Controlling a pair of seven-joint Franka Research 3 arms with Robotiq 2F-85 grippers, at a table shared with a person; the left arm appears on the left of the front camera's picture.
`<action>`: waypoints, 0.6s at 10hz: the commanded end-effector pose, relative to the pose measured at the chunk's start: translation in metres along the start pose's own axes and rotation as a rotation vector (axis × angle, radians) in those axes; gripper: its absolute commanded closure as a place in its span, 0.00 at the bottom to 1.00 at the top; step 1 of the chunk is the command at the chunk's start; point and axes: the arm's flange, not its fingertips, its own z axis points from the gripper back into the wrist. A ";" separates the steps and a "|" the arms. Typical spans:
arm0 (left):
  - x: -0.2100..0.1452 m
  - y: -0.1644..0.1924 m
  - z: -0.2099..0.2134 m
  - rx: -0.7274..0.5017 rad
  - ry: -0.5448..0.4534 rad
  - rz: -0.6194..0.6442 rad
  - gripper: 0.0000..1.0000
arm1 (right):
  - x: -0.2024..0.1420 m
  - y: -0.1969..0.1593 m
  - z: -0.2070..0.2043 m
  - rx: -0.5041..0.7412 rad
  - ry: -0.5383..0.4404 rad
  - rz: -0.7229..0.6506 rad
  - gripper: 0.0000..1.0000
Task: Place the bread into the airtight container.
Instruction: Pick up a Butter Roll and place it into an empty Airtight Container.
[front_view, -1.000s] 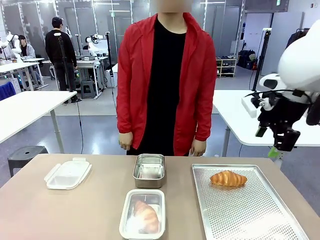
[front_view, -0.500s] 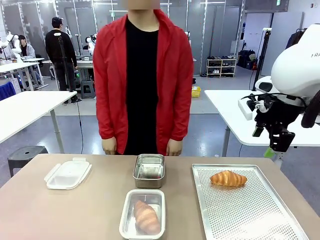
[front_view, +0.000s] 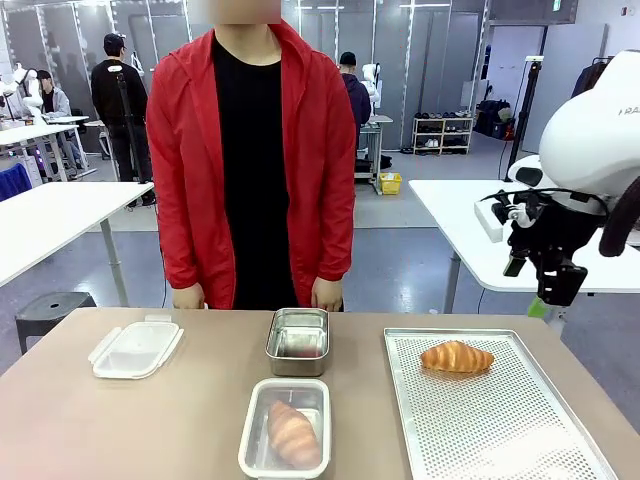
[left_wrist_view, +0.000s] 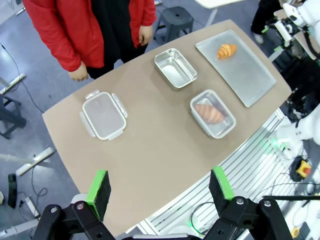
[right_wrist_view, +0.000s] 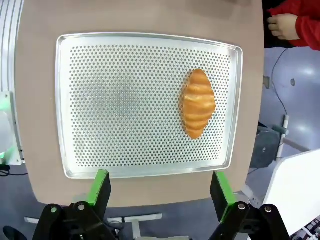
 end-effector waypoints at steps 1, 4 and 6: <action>0.001 0.000 0.001 -0.006 -0.008 -0.020 0.00 | -0.001 -0.040 -0.027 0.052 -0.032 0.022 0.00; 0.001 0.000 0.001 -0.006 -0.008 -0.020 0.00 | 0.000 -0.081 -0.074 0.092 -0.034 0.031 0.00; 0.001 0.000 0.001 -0.006 -0.008 -0.020 0.00 | -0.003 -0.101 -0.097 0.112 -0.029 0.012 0.00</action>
